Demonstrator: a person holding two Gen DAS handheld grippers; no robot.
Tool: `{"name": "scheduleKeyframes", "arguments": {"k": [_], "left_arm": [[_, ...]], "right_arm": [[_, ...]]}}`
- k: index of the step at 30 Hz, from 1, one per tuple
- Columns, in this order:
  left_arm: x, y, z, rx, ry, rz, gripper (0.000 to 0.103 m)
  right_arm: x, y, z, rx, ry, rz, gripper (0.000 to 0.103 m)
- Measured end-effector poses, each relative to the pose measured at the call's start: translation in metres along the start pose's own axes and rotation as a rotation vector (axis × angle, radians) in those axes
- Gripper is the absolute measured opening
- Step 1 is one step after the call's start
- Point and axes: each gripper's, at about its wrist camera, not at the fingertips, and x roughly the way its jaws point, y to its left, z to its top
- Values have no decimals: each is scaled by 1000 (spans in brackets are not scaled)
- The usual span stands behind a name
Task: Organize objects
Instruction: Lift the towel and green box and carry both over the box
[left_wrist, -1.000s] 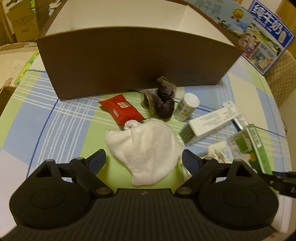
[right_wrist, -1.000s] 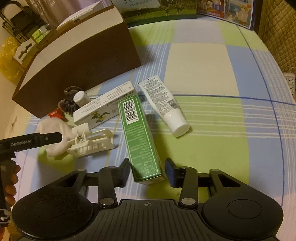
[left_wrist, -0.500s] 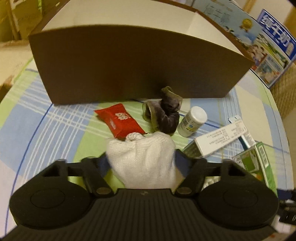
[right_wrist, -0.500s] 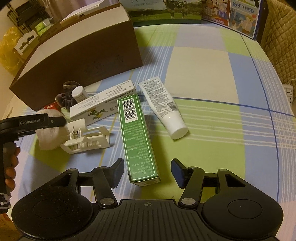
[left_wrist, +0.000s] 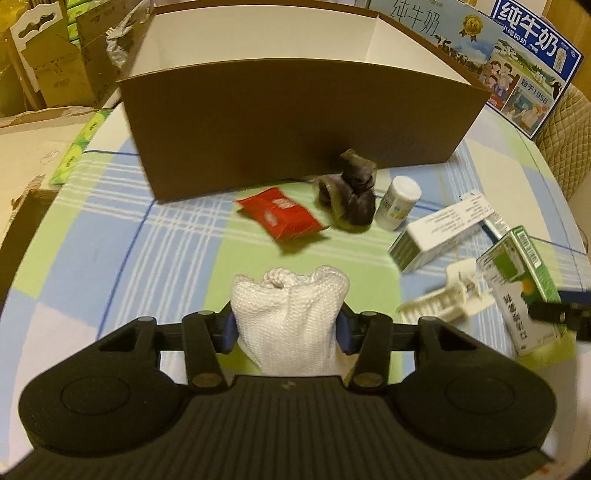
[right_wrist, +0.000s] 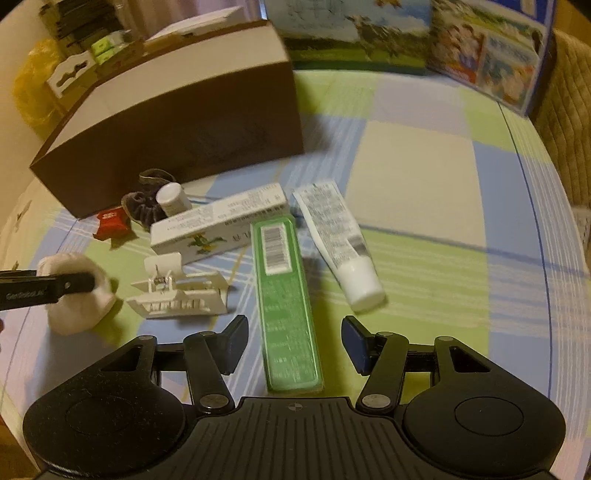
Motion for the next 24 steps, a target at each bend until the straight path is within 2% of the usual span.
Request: {"name": "scheduleKeyframes", "arguments": {"k": [5, 8, 12, 15, 18, 24], "left_arm": [[-13, 4, 0, 2, -9, 14, 44], [-22, 5, 1, 9, -31, 23, 44], [-33, 3, 5, 20, -62, 22, 45], [-40, 3, 7, 28, -81, 19, 45], [-44, 3, 10, 29, -96, 20, 44], [-58, 2, 18, 44, -140, 26, 45]], "right_arm": [[8, 8, 7, -83, 1, -34, 52], [13, 11, 8, -118, 16, -41, 44], [18, 13, 9, -140, 32, -50, 40], [18, 12, 9, -142, 45, -38, 27], [17, 14, 9, -155, 52, -39, 27], [-3, 6, 14, -112, 30, 25, 27]]}}
